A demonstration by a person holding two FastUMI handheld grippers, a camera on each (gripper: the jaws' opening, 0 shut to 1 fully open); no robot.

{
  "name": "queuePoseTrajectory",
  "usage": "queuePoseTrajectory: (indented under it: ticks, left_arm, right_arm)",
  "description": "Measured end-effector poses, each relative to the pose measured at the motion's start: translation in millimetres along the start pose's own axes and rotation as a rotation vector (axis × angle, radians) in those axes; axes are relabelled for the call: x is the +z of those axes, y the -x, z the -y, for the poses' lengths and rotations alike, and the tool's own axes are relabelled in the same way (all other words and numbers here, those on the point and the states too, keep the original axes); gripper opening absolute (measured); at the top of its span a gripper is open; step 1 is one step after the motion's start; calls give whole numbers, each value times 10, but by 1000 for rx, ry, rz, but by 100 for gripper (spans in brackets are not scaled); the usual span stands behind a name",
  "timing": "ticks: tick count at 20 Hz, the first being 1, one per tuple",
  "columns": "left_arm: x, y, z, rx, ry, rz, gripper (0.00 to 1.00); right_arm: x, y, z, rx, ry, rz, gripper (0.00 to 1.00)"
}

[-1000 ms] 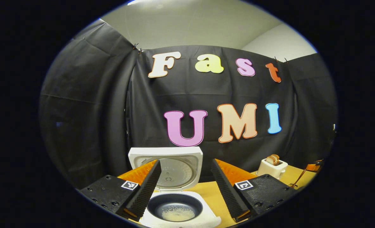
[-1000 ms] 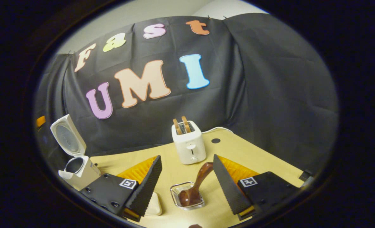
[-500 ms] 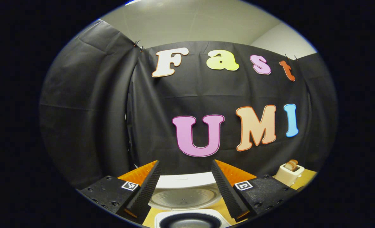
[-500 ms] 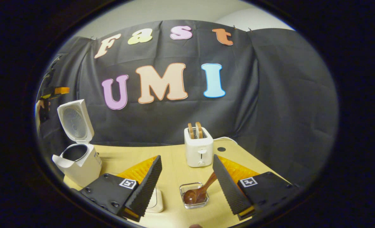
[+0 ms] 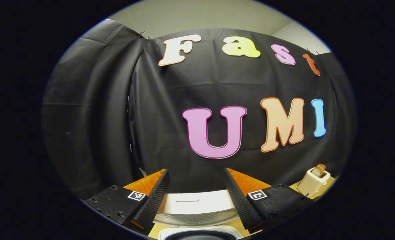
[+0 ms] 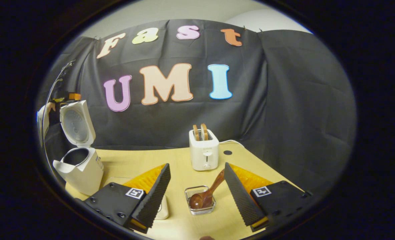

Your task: Close the left gripper, press the button to open the rice cooker; take a wooden spoon from the chopstick holder with the right hand, scoop a spoonful of rice and pour it into the rice cooker, then put the wooden spoon back into the chopstick holder.

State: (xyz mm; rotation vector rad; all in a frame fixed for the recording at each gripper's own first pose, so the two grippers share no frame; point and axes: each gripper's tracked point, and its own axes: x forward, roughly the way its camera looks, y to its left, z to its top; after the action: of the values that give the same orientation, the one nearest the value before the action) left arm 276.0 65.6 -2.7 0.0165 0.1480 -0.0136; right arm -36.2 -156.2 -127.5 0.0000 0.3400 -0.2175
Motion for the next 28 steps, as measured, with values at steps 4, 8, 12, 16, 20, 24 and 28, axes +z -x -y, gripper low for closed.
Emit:
queuePoseTrajectory:
  ticks: [4, 8, 12, 16, 20, 24, 28]
  left_arm:
    - [-39, 28, 9, 2, 22, -15, 94]
    - [-77, 201, 39, -12, 31, -31, 96]
    - [-137, 508, 73, -13, 32, -21, 96]
    - [-271, 826, 119, -12, 36, -8, 96]
    - [-430, 1128, 154, 3, 32, 14, 96]
    - [-647, 1386, 203, 3, 33, 14, 96]
    - [-864, 1591, 239, -2, 40, 1, 99]
  right_arm:
    - [33, -17, 53, -9, -8, 2, 100]
    - [103, -87, -43, 23, -17, 25, 100]
    - [131, -150, -159, 61, -33, 35, 100]
    - [156, -216, -276, 99, -40, 36, 100]
    - [167, -244, -376, 128, -53, 41, 100]
    - [201, -264, -477, 160, -61, 49, 100]
    - [207, -267, -563, 181, -58, 46, 100]
